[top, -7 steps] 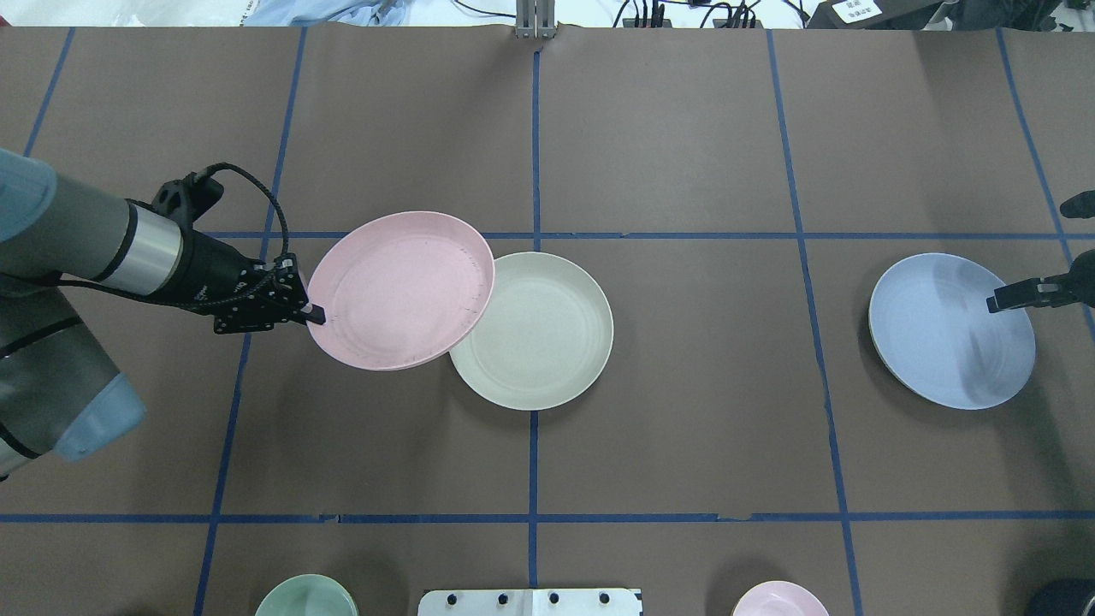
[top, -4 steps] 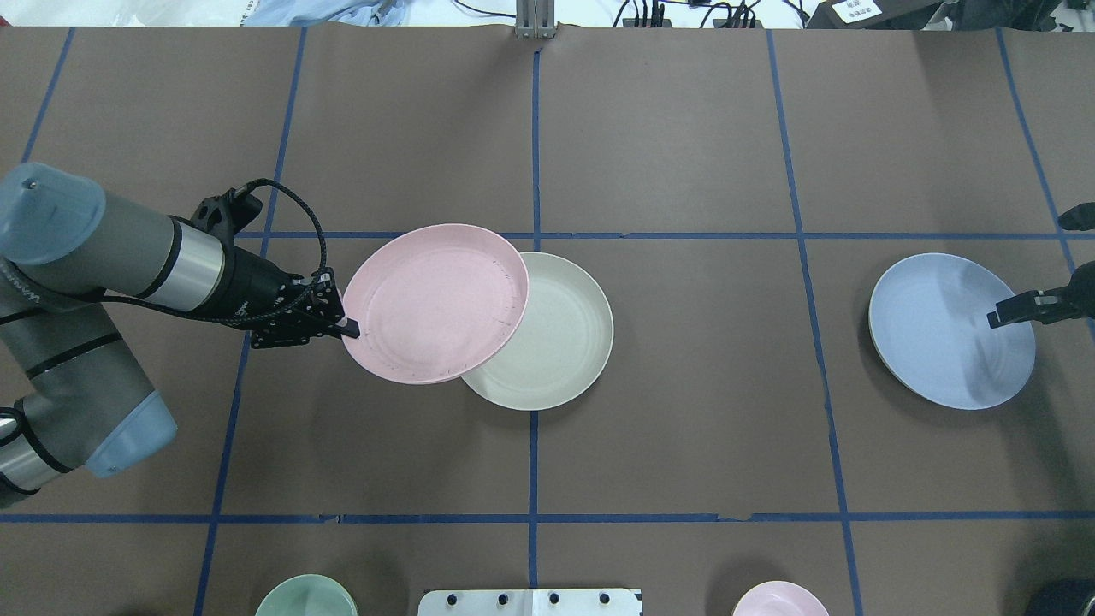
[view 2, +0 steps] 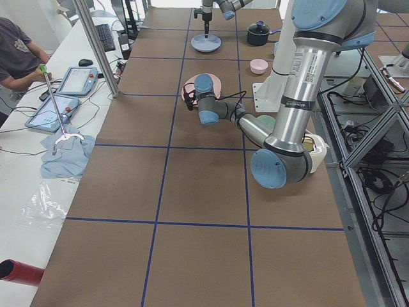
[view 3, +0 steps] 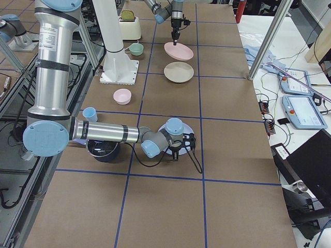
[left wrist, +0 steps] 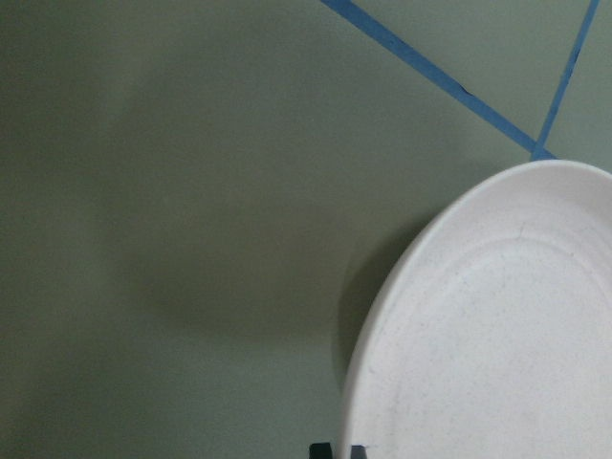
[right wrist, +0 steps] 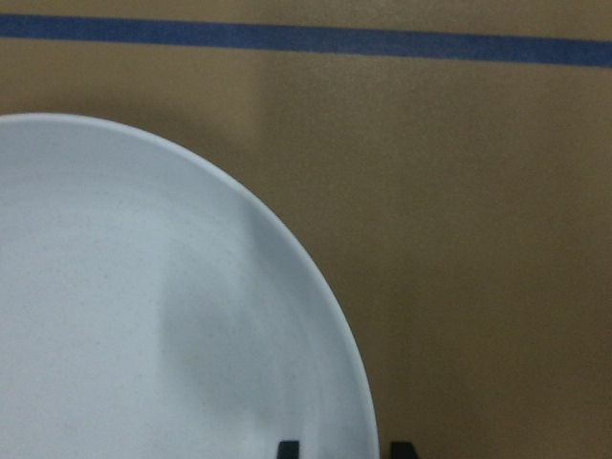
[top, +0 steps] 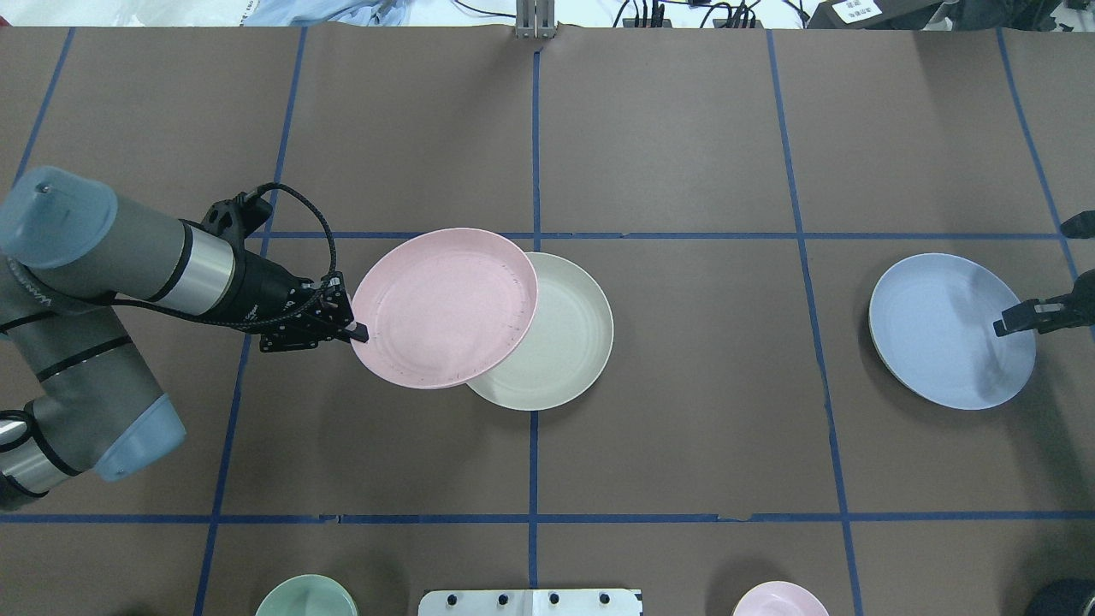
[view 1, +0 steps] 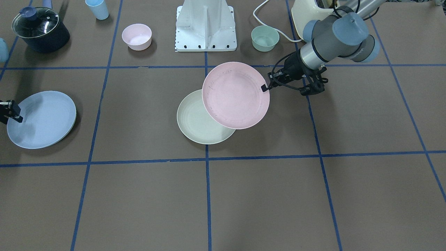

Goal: Stack three plates with pink and blue
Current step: 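Carry pink plate onto cream plate with left gripper while right reaches blue plate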

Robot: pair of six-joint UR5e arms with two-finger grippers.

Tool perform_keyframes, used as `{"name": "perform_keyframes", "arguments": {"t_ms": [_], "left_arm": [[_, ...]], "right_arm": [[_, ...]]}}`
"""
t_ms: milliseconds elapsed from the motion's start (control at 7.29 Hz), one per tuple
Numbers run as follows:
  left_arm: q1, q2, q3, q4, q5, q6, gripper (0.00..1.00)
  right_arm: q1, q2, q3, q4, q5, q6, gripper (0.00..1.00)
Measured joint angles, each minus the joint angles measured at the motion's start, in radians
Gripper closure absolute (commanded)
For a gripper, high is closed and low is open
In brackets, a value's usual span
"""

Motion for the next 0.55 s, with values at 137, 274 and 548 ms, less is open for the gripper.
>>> {"name": "perform_keyframes", "arguments": {"t_ms": [137,274,548], "left_arm": [[0.013,-0.014,0.004,0.012,0.012,-0.009,1.0],[0.025,-0.029,0.008,0.023,0.024,-0.015,1.0],[0.058,-0.096,0.054,0.055,0.077,-0.021,1.0]], "right_arm": [[0.0,0.0,-0.001,0.0,0.001,-0.001,0.91],[0.001,0.0,0.0,0.0,0.005,-0.001,1.0],[0.01,0.003,0.008,0.001,0.049,-0.001,1.0]]}}
